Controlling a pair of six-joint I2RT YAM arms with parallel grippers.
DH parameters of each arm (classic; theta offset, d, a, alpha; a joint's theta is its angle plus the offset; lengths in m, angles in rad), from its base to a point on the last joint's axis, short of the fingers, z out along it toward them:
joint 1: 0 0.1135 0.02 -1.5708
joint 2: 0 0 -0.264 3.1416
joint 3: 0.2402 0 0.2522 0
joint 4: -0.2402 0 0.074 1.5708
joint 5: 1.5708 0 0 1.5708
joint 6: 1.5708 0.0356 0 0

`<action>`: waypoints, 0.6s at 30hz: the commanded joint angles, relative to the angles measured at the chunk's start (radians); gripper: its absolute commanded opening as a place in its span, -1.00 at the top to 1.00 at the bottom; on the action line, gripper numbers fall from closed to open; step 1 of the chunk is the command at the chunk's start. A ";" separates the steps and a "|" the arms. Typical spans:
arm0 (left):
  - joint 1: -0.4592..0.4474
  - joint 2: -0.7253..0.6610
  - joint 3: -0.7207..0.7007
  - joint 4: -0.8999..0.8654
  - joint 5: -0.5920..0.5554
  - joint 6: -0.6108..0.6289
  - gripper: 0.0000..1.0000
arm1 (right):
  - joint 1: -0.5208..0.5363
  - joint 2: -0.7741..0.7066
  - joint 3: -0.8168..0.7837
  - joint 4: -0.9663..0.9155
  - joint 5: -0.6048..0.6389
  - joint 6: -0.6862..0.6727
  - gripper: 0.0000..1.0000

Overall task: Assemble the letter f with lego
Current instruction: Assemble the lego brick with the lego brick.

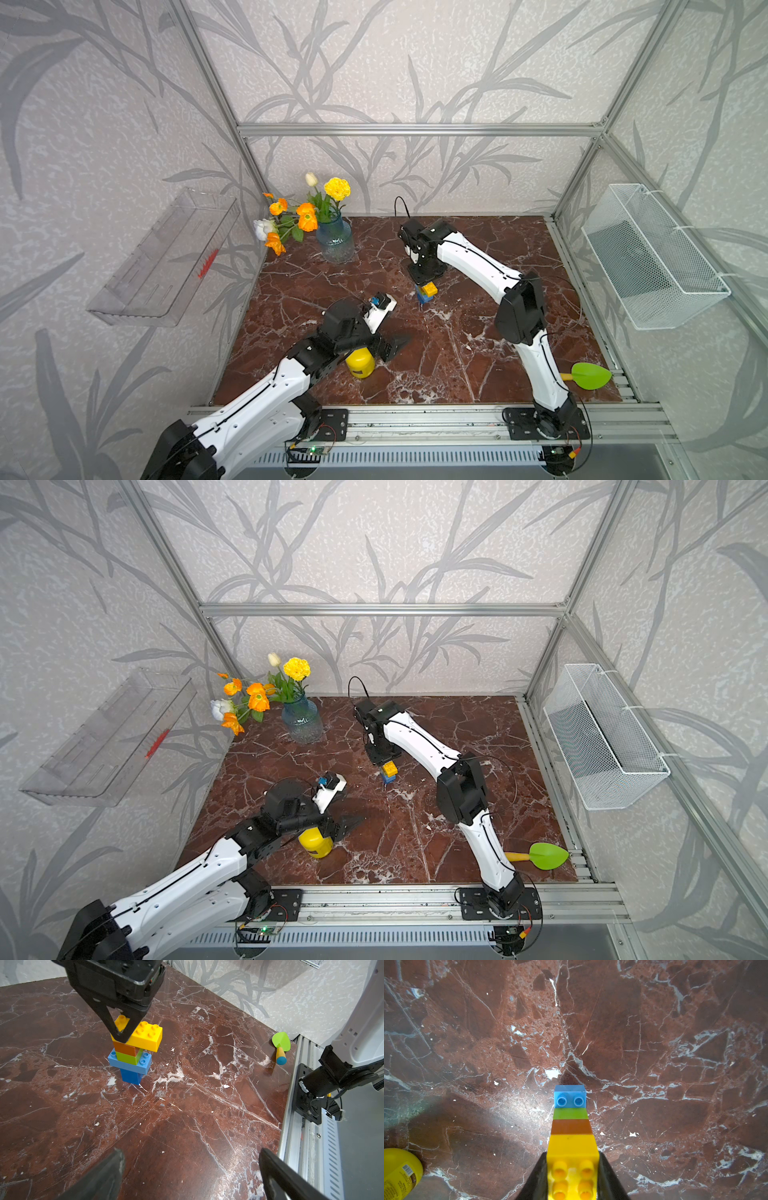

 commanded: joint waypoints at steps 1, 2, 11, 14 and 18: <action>0.004 -0.001 -0.008 0.020 0.013 0.006 -0.99 | 0.002 0.123 -0.041 -0.079 0.001 0.014 0.66; 0.004 -0.001 -0.008 0.020 0.013 0.005 -0.99 | 0.002 0.125 -0.040 -0.079 0.004 0.016 0.66; 0.004 0.004 -0.007 0.020 0.011 0.005 -0.99 | 0.003 0.116 -0.091 -0.026 -0.001 0.010 0.73; 0.004 0.008 -0.006 0.022 0.011 0.007 -0.99 | -0.001 0.089 -0.118 0.013 -0.017 -0.024 0.74; 0.003 0.010 -0.006 0.022 0.005 0.007 -0.99 | -0.006 0.069 -0.109 0.026 -0.048 -0.108 0.74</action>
